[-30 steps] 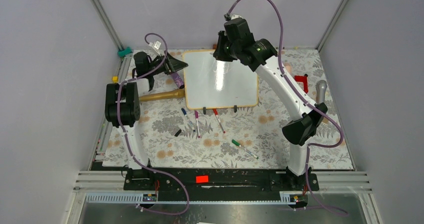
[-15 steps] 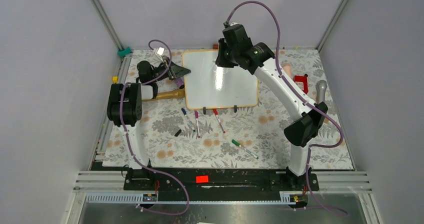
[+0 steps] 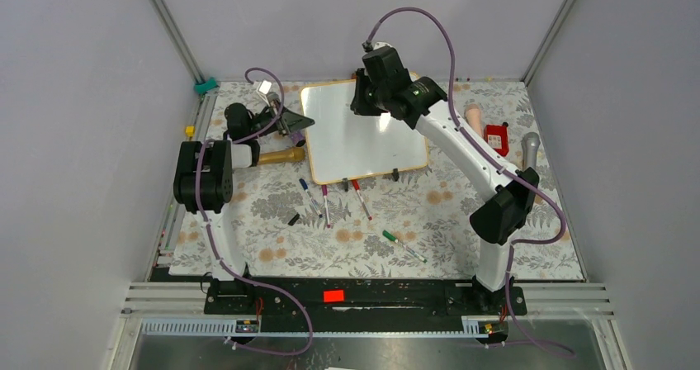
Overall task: Write a sentence on the whiteboard
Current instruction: Adjust the whiteboard at the center of the board.
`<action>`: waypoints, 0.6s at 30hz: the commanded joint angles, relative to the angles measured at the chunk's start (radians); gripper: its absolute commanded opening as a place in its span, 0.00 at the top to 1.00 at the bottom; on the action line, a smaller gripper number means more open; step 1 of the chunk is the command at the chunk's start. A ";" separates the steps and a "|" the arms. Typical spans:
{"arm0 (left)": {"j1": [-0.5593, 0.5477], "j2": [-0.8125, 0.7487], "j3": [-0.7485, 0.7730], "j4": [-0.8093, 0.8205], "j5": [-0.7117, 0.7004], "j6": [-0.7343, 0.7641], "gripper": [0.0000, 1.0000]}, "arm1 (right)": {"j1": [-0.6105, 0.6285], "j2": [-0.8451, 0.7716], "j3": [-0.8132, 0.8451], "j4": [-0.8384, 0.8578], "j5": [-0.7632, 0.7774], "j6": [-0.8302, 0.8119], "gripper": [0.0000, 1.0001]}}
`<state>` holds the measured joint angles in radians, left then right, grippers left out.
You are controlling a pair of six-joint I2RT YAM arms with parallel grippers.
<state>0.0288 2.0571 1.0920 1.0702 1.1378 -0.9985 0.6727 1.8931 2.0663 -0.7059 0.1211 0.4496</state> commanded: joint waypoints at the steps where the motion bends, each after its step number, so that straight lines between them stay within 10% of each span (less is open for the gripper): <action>1: -0.002 -0.066 -0.018 -0.022 0.033 0.049 0.95 | 0.018 -0.054 -0.029 0.096 -0.011 -0.020 1.00; 9: -0.006 -0.070 -0.047 -0.003 0.064 0.069 0.93 | 0.023 -0.048 -0.046 0.143 -0.034 -0.029 1.00; 18: -0.005 -0.103 -0.054 -0.044 0.048 0.124 0.60 | 0.024 -0.063 -0.062 0.143 -0.023 -0.052 1.00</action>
<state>0.0242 2.0228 1.0332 1.0344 1.1755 -0.9333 0.6872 1.8912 2.0094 -0.6041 0.1024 0.4286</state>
